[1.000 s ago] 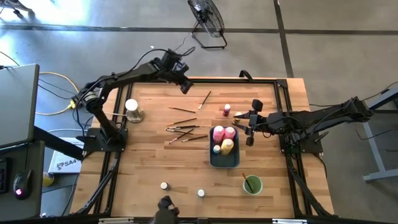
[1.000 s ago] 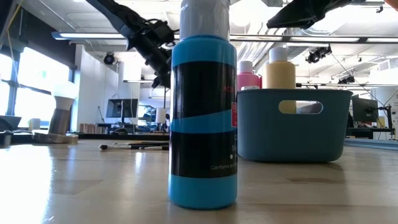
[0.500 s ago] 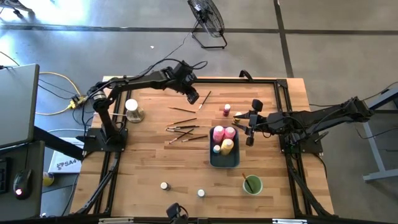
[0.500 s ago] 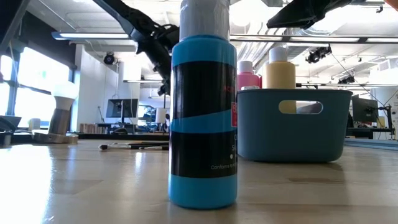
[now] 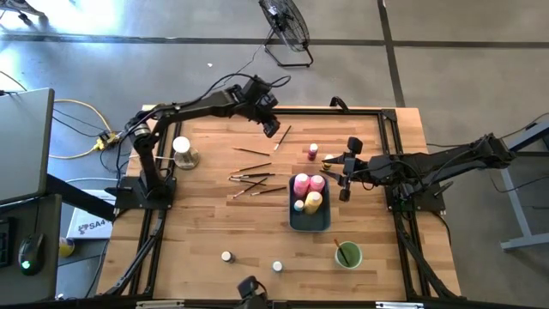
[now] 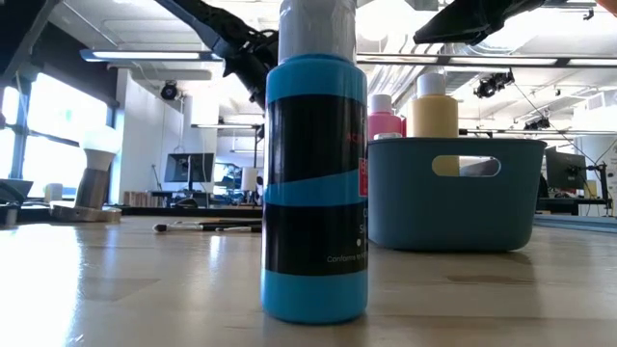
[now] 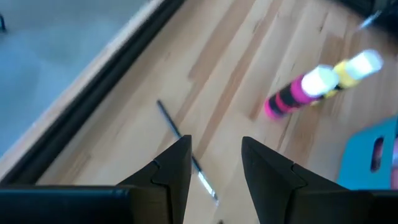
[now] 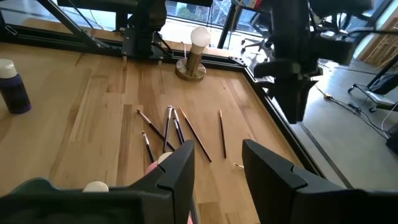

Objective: Pick & Place Paint Supplies
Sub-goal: Put the black and silver paint brush into the green cup

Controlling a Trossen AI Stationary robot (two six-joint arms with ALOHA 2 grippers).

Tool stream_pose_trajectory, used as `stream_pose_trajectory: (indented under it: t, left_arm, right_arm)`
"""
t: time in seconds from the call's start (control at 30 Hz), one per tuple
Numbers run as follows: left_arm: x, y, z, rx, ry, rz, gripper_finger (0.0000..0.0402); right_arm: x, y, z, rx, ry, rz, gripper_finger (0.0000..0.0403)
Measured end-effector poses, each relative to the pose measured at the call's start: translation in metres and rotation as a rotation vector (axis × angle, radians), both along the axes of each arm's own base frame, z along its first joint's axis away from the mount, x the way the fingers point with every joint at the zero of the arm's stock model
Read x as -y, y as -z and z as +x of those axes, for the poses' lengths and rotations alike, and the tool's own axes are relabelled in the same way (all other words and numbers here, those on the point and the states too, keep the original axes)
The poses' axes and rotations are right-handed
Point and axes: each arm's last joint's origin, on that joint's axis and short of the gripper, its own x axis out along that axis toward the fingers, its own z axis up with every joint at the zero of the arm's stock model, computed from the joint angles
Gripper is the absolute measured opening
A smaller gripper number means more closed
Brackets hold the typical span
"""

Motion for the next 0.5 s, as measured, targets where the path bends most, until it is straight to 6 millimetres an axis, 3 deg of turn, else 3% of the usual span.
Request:
stream_pose_trajectory:
  t: [0.23, 0.5]
  left_arm:
    - [-0.007, 0.021, 0.012, -0.100, 0.012, -0.062, 0.0138]
    - [0.002, 0.039, 0.014, -0.195, 0.039, -0.133, 0.0138]
  right_arm:
    - [0.000, 0.000, 0.000, 0.008, 0.010, 0.029, 0.0128]
    - [0.000, 0.001, 0.000, 0.003, 0.015, 0.043, 0.0128]
